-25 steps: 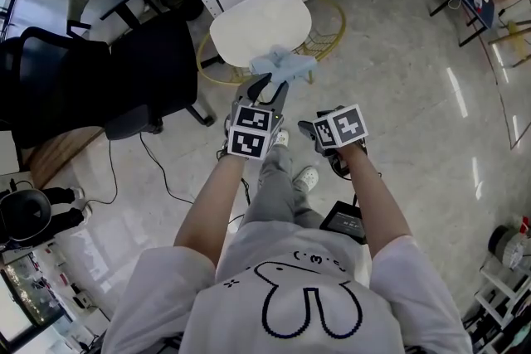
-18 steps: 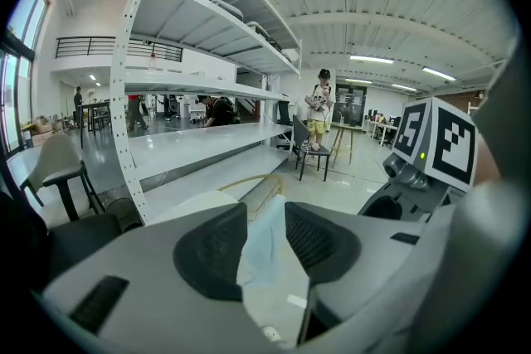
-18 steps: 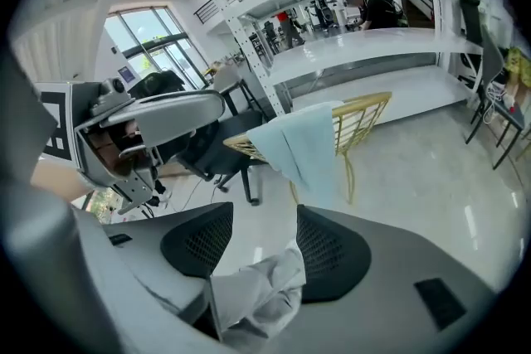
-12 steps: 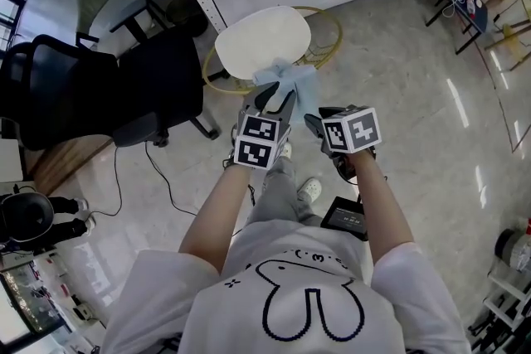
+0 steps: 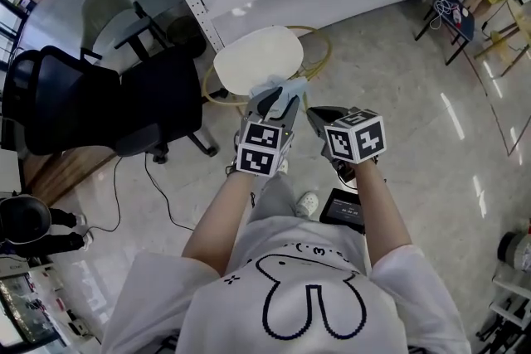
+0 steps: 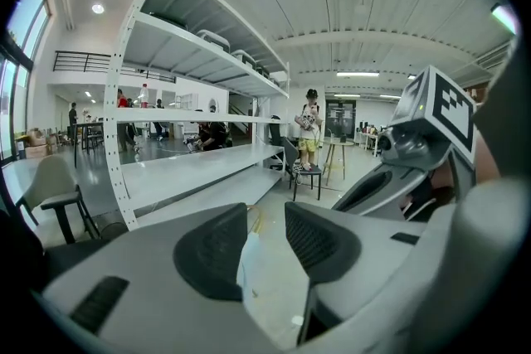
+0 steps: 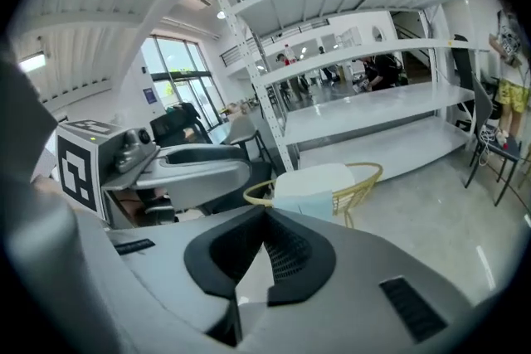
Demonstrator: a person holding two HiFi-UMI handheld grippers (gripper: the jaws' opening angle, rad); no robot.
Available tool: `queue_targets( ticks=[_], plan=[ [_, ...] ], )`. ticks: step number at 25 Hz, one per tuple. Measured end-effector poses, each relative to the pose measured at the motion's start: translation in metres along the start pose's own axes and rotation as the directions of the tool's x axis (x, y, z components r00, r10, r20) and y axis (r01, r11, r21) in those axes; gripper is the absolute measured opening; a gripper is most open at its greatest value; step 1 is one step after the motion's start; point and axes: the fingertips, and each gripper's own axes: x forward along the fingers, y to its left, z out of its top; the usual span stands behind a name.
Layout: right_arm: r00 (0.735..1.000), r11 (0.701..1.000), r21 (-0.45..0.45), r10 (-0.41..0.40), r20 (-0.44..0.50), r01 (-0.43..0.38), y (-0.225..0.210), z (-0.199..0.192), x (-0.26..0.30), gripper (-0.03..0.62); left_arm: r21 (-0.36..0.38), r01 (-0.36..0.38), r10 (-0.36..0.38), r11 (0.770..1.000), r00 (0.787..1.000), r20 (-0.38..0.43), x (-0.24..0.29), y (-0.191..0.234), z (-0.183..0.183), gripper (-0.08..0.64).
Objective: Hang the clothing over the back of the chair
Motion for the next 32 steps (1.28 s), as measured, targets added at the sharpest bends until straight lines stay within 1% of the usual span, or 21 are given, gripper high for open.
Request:
queue_targets(
  ticks=[2,5,7,9,12,17,19,21,22,23,24,25,32],
  plan=[
    [0.998,0.998,-0.067,0.014,0.062,-0.010,0.011,0.017,-0.009,-0.003,0.002,0.000,0.000,1.000,1.000,0.024,-0.003,-0.004,0.009,0.166],
    [0.992,0.986,-0.166,0.008,0.128,0.013,0.021,0.038,-0.024,-0.005,0.012,0.002,-0.003,1.000,0.998,0.067,-0.008,-0.009,0.025,0.165],
    [0.987,0.978,-0.205,0.001,0.160,0.032,0.026,0.050,-0.034,-0.006,0.016,0.002,-0.003,1.000,0.996,0.091,-0.012,-0.012,0.036,0.166],
    [0.981,0.974,-0.223,-0.006,0.193,0.050,0.030,0.060,-0.043,-0.006,0.015,0.000,-0.001,1.000,0.994,0.111,-0.017,-0.014,0.044,0.165],
    [0.971,0.971,-0.229,-0.017,0.240,0.073,0.034,0.071,-0.057,-0.006,0.017,-0.005,0.002,1.000,0.990,0.142,-0.024,-0.016,0.055,0.166],
    [0.947,0.975,-0.204,-0.012,0.321,0.082,0.044,0.087,-0.078,-0.006,0.011,-0.013,0.011,1.000,0.981,0.193,-0.036,-0.020,0.074,0.165],
    [0.936,0.980,-0.188,0.000,0.351,0.070,0.050,0.090,-0.085,-0.006,0.004,-0.009,0.008,1.000,0.977,0.213,-0.041,-0.023,0.079,0.166],
    [0.921,0.987,-0.156,0.022,0.388,0.042,0.056,0.094,-0.094,-0.006,0.004,-0.003,0.002,1.000,0.972,0.234,-0.046,-0.027,0.084,0.164],
    [0.913,0.989,-0.147,0.029,0.406,0.034,0.059,0.096,-0.098,-0.006,0.008,-0.002,0.000,1.000,0.969,0.246,-0.049,-0.029,0.087,0.138],
    [0.907,0.988,-0.149,0.030,0.419,0.036,0.061,0.098,-0.101,-0.006,0.013,-0.006,0.003,1.000,0.966,0.260,-0.052,-0.031,0.090,0.086],
    [0.904,0.986,-0.160,0.028,0.426,0.045,0.063,0.099,-0.104,-0.006,0.018,-0.013,0.008,1.000,0.962,0.273,-0.055,-0.032,0.093,0.019],
    [0.903,0.983,-0.173,0.024,0.429,0.056,0.064,0.099,-0.105,-0.006,0.024,-0.016,0.009,1.000,0.959,0.283,-0.057,-0.033,0.095,0.005],
    [0.889,0.976,-0.199,0.014,0.458,0.087,0.065,0.103,-0.118,-0.006,0.056,0.012,-0.030,0.998,0.944,0.329,-0.064,-0.053,0.109,0.003]
  ],
)
